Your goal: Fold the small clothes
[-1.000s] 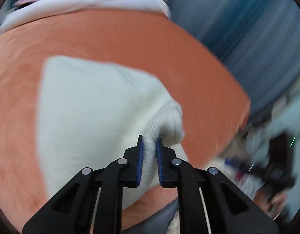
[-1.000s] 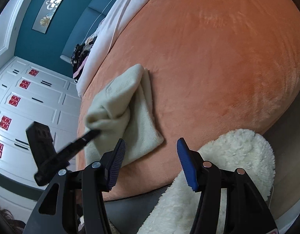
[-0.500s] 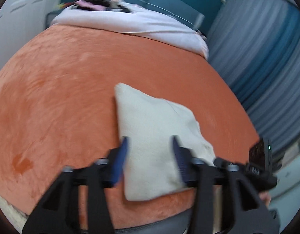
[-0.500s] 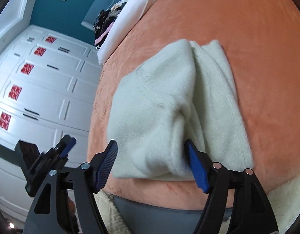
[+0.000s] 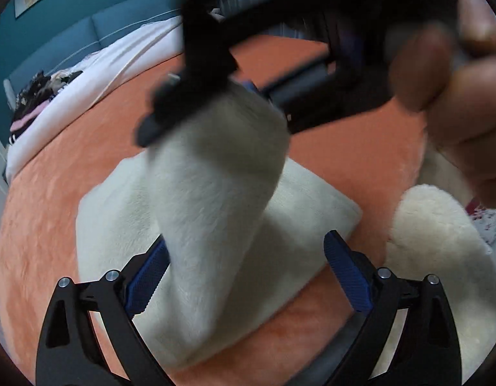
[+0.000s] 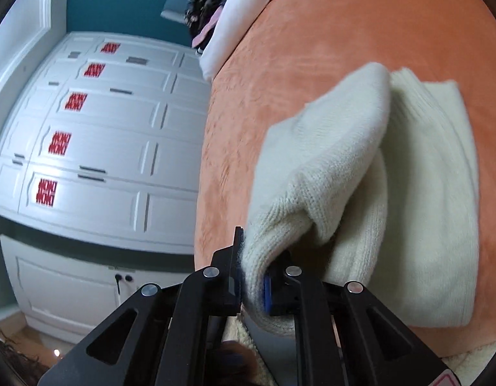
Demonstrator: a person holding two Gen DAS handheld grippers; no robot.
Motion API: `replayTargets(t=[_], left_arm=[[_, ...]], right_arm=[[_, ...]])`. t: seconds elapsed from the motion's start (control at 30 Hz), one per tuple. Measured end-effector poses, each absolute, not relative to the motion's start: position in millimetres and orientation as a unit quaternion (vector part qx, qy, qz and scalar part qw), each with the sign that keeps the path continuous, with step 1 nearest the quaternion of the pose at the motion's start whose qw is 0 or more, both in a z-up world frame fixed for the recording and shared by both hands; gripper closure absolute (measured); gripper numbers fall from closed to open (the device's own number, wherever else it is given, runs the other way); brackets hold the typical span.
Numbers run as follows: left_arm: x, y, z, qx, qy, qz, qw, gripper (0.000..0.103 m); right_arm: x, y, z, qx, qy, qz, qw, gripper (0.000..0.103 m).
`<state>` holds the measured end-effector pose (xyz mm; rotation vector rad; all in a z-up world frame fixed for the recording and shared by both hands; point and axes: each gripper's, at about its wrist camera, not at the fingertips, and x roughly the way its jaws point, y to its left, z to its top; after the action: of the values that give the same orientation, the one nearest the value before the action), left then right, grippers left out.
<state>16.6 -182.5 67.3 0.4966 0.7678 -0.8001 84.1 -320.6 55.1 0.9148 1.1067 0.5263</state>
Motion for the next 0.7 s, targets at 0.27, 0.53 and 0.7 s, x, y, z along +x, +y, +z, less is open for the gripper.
replayTargets(t=[0.27,0.53,0.7], left_arm=[[95.4,-125.7,86.6,0.05,0.414,-0.309,0.855,0.093],[90.6,93.8,103.5,-0.262,0.374,-0.093,0.885,0.092],[73.1,137.1,27.2,-0.287,0.452,0.0,0.844,0.092]], right_arm=[[74.5,-335.3,75.6,0.398,0.478,0.225,0.75,0.075],[50.5,-307.3,61.2,0.278,0.48,0.142,0.82,0.072],[101.4,-217.1,32.4,0.192,0.514,0.175,0.817,0.091]])
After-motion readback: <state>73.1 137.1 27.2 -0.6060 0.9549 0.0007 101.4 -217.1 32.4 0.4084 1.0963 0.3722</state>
